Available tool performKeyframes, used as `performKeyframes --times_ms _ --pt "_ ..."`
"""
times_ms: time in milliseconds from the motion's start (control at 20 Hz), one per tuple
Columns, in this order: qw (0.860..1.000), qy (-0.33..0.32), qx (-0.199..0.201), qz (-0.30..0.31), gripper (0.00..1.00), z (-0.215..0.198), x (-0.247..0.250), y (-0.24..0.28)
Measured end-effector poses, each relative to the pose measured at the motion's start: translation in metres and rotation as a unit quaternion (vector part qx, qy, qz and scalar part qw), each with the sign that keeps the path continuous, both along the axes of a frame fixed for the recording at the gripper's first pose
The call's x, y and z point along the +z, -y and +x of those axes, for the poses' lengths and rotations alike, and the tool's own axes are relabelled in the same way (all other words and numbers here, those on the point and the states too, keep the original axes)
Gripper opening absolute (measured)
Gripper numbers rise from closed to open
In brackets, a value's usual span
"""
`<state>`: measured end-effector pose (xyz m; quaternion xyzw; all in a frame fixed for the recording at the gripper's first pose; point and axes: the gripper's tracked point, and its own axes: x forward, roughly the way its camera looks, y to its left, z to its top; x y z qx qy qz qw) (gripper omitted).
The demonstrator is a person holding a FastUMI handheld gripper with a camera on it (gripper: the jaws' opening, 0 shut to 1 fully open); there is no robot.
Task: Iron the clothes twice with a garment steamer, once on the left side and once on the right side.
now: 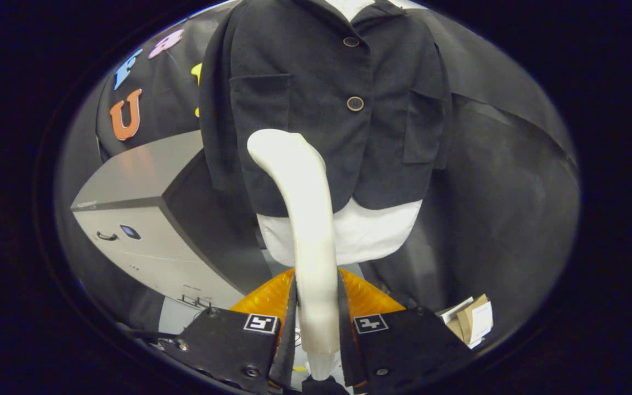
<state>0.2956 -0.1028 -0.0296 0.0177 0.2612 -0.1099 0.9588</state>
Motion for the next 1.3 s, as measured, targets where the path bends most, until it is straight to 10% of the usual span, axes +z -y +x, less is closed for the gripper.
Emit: performKeyframes --times_ms 650,1300 --pt "0.998 0.031 -0.030 0.054 0.37 -0.060 0.022 0.072" --pt "0.975 0.168 -0.086 0.114 0.37 -0.094 0.180 0.194"
